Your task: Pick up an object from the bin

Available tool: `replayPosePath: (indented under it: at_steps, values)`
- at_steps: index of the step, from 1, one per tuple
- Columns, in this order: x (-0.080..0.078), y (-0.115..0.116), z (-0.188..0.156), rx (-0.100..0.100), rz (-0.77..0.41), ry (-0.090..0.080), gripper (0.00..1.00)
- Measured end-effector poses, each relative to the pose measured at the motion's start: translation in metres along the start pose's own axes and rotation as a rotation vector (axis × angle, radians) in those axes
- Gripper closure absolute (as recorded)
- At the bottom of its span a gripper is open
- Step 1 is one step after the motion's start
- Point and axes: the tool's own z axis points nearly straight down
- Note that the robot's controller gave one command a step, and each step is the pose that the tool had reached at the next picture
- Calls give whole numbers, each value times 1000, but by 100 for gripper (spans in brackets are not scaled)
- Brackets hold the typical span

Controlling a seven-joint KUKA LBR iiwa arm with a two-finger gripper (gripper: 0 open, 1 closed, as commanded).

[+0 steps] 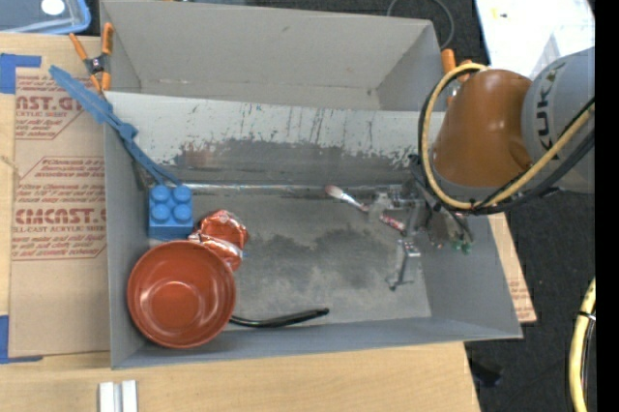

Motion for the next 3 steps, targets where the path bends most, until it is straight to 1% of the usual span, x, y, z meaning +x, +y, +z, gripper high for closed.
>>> replayPosePath:
  at_steps: [1,2,3]
  values:
    - [-2,0,-5,1,-1,-7,0]
    - [-18,13,53,-1,107,-8,0]
    - [-46,26,20,-1,181,-10,0]
